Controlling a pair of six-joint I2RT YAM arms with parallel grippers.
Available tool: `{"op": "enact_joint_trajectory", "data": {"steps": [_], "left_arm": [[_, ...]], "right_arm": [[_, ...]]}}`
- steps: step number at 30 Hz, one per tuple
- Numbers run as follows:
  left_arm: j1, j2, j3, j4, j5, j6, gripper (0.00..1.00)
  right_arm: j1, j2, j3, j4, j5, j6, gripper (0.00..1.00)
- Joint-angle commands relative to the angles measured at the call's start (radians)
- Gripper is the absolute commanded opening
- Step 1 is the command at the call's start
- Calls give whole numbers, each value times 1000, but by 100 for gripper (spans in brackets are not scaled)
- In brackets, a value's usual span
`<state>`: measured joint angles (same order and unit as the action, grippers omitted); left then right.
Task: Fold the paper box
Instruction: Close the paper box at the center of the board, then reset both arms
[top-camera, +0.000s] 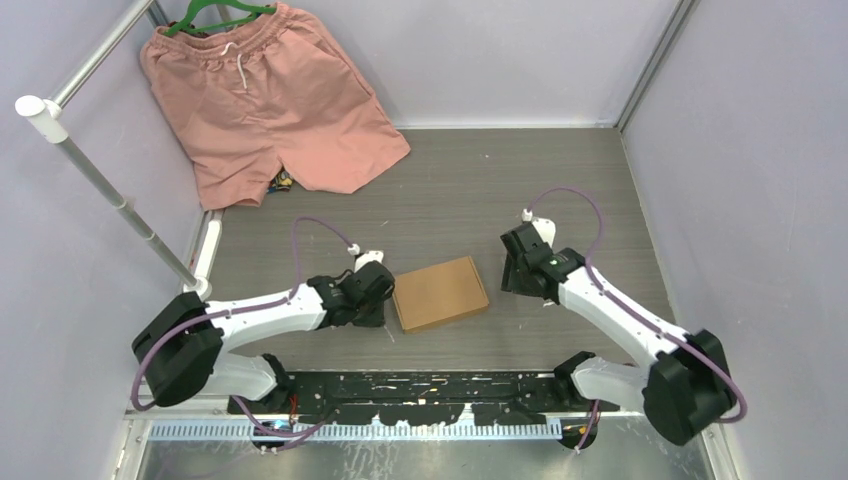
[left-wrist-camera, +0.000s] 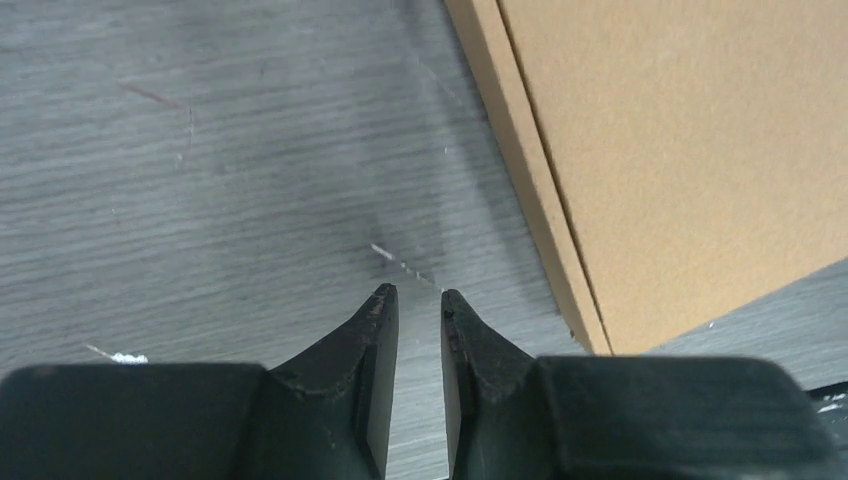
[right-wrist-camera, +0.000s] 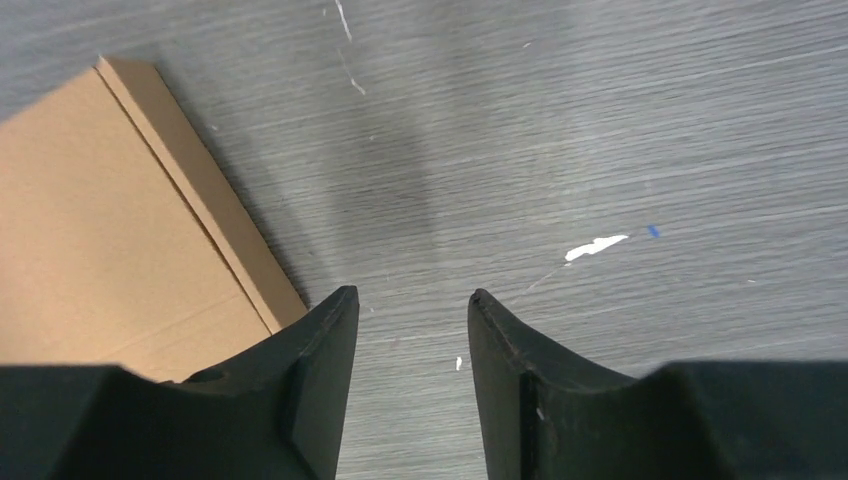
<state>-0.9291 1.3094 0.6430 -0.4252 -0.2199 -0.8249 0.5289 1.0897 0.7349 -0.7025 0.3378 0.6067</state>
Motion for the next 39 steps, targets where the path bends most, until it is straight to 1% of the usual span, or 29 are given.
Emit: {"op": "enact_joint_trajectory", "data": {"steps": [1, 2, 5, 11, 17, 20, 22, 23, 24, 25, 27, 28, 29, 30, 31, 32, 33, 36, 39], "left_arm": [[41, 48, 87, 80, 19, 34, 23], [46, 70, 107, 82, 27, 41, 23], [55, 136, 164, 91, 28, 54, 21], [83, 286, 270, 106, 42, 72, 19], [151, 363, 342, 110, 53, 102, 18], [194, 399, 409, 65, 74, 140, 17], [206, 389, 453, 10, 74, 160, 18], [207, 364, 459, -24, 66, 167, 19], [206, 331, 454, -52, 57, 166, 20], [206, 280, 439, -70, 53, 161, 21], [207, 169, 411, -95, 42, 161, 23], [206, 115, 405, -119, 31, 166, 24], [207, 49, 405, -149, 15, 170, 27], [207, 5, 406, -175, -1, 178, 49], [206, -37, 408, -199, -13, 185, 82], [208, -76, 417, -241, -22, 192, 96], [208, -119, 428, -276, -35, 199, 99], [209, -248, 450, -354, -80, 216, 100], [208, -368, 426, -393, -133, 235, 100]], "right_arm": [[-15, 88, 3, 116, -127, -39, 49], [-15, 104, 5, 126, -141, -41, 47], [-16, 141, 14, 143, -187, -44, 45], [-15, 226, 50, 154, -272, -69, 45], [-16, 335, 89, 202, -324, -94, 44], [-17, 364, 128, 205, -324, -121, 45], [-25, 355, 172, 154, -324, -143, 46], [-29, 327, 187, 133, -324, -150, 50], [-31, 288, 202, 104, -316, -156, 57], [-32, 247, 217, 72, -294, -164, 66], [-33, 155, 244, 13, -270, -178, 77], [-35, 115, 252, -7, -259, -185, 84], [-35, 79, 261, -24, -248, -194, 88], [-36, 50, 272, -42, -232, -195, 94], [-37, 22, 282, -58, -221, -197, 98], [-37, -2, 296, -73, -210, -193, 100], [-37, -26, 309, -88, -196, -181, 100], [-36, -115, 337, -124, -131, -147, 100], [-38, -182, 348, -152, -88, -155, 100]]}}
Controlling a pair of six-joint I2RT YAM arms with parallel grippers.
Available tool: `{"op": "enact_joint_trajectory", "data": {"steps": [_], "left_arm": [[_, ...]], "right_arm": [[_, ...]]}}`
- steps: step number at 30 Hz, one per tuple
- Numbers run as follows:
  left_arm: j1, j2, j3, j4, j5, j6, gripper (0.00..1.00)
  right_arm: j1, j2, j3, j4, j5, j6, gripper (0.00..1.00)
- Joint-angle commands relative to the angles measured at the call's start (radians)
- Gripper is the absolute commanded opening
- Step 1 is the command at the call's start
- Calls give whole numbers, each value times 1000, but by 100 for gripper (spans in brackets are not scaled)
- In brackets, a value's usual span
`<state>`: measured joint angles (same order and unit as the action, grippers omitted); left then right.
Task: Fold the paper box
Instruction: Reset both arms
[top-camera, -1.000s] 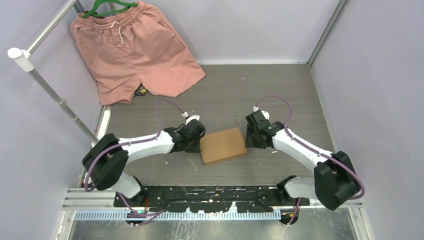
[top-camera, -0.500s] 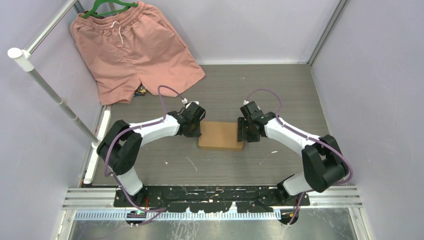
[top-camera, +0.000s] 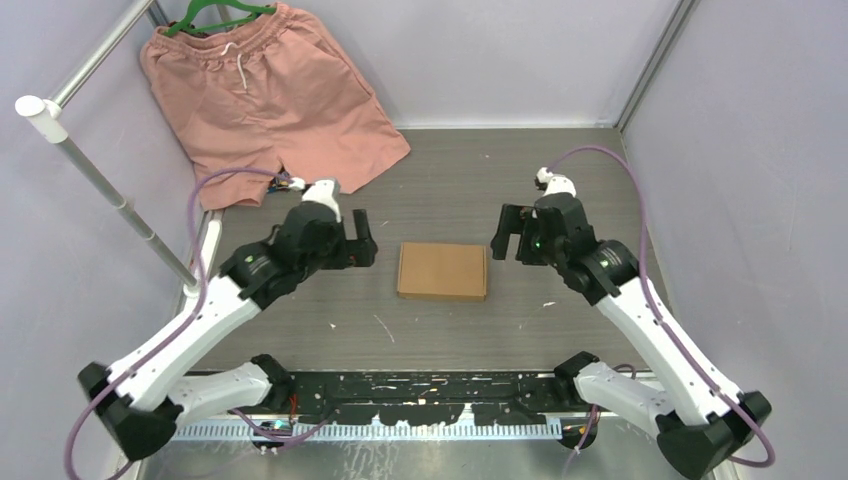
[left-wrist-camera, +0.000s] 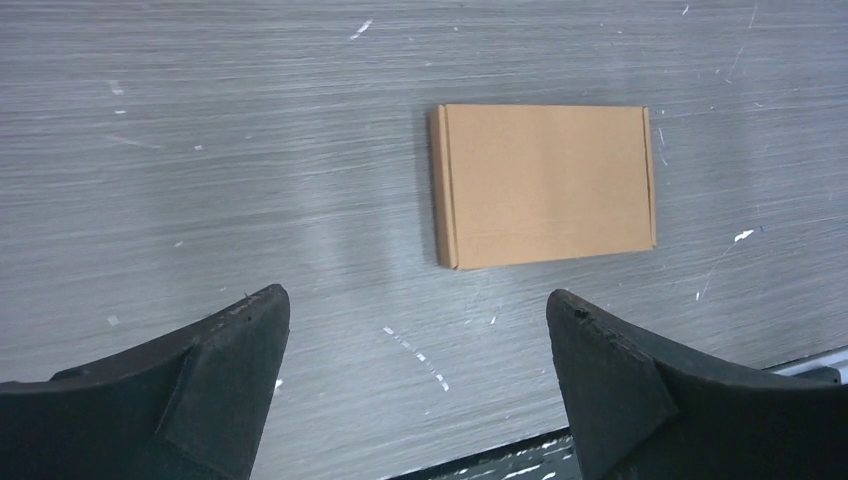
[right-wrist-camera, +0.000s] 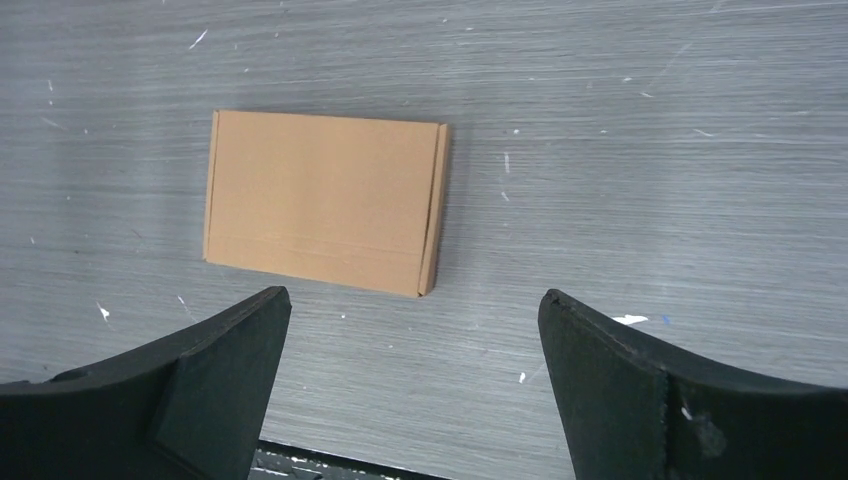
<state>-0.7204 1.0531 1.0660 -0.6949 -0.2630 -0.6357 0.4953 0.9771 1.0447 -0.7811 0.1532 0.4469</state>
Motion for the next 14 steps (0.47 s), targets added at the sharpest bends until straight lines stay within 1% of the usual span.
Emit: {"op": "enact_joint_trajectory", "data": {"steps": [1, 4, 10, 14], "left_arm": [[0, -141, -13, -131, -107, 50, 100], [0, -196, -51, -139, -128, 62, 100], [1, -242, -109, -130, -138, 62, 100], [0, -272, -146, -109, -137, 57, 100]], "right_arm": [[-3, -84, 41, -83, 108, 6, 100], [-3, -117, 30, -94, 113, 4, 100], [-3, -180, -7, -88, 128, 5, 100], [-3, -182, -11, -91, 134, -4, 100]]}}
